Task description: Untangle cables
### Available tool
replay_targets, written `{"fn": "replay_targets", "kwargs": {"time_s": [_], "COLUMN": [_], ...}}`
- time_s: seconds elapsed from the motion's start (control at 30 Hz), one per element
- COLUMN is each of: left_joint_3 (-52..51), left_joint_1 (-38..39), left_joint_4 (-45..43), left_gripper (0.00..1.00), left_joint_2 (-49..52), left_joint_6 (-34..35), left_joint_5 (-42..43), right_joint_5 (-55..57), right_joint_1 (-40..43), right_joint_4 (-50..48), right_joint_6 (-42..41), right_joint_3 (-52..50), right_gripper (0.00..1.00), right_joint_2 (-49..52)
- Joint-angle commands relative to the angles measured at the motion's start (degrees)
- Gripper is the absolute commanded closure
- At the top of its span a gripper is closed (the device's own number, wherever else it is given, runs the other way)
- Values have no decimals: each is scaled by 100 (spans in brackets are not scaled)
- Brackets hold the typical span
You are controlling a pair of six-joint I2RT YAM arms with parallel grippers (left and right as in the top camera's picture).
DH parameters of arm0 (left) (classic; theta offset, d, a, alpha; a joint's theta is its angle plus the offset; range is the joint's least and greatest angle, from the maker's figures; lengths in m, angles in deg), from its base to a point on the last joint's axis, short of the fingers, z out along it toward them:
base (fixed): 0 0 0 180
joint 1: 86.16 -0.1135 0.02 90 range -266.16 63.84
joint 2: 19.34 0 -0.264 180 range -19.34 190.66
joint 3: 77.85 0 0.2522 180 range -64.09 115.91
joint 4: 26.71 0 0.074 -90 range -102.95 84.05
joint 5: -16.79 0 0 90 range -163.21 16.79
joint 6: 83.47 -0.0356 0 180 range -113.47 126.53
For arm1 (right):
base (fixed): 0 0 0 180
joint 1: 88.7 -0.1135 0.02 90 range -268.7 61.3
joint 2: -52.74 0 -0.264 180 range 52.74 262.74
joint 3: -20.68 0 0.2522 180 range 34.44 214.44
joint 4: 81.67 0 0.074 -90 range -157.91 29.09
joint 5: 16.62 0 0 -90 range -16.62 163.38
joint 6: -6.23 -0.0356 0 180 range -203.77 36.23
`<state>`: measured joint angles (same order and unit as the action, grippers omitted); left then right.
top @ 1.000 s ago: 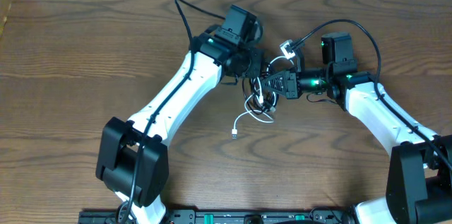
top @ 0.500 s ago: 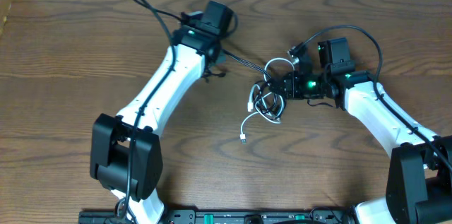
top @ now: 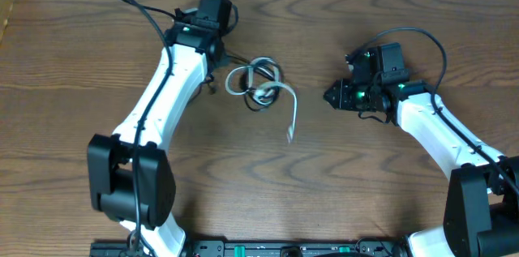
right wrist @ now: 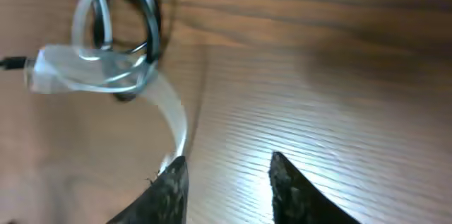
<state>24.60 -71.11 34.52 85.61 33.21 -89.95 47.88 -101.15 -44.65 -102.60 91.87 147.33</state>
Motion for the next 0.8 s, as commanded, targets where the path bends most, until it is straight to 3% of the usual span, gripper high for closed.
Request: {"fn": "replay_targets", "kwargs": {"time_s": [0.0, 0.1, 0.47, 0.77], "left_joint_3": [48, 48, 48, 48], "left_joint_1": [44, 85, 98, 98], "left_joint_4": [13, 33, -232, -1095], "left_gripper": [93, 92, 92, 92], "left_joint_2": [-634, -863, -1541, -1878], "left_joint_6": [-1088, -1338, -1322, -428], "left_joint_5": [1587, 2546, 4249, 5394], "right_joint_5": [-863, -1325, -1349, -1349], "right_joint_1": [15, 4, 0, -293], "right_joint_4": [-7, -15, -535, -629], "right_joint_6": [448, 610, 409, 992], "right_joint_3": [326, 542, 686, 686], "right_gripper": [62, 56, 47, 43], "right_joint_2": [-127, -127, -125, 31]}}
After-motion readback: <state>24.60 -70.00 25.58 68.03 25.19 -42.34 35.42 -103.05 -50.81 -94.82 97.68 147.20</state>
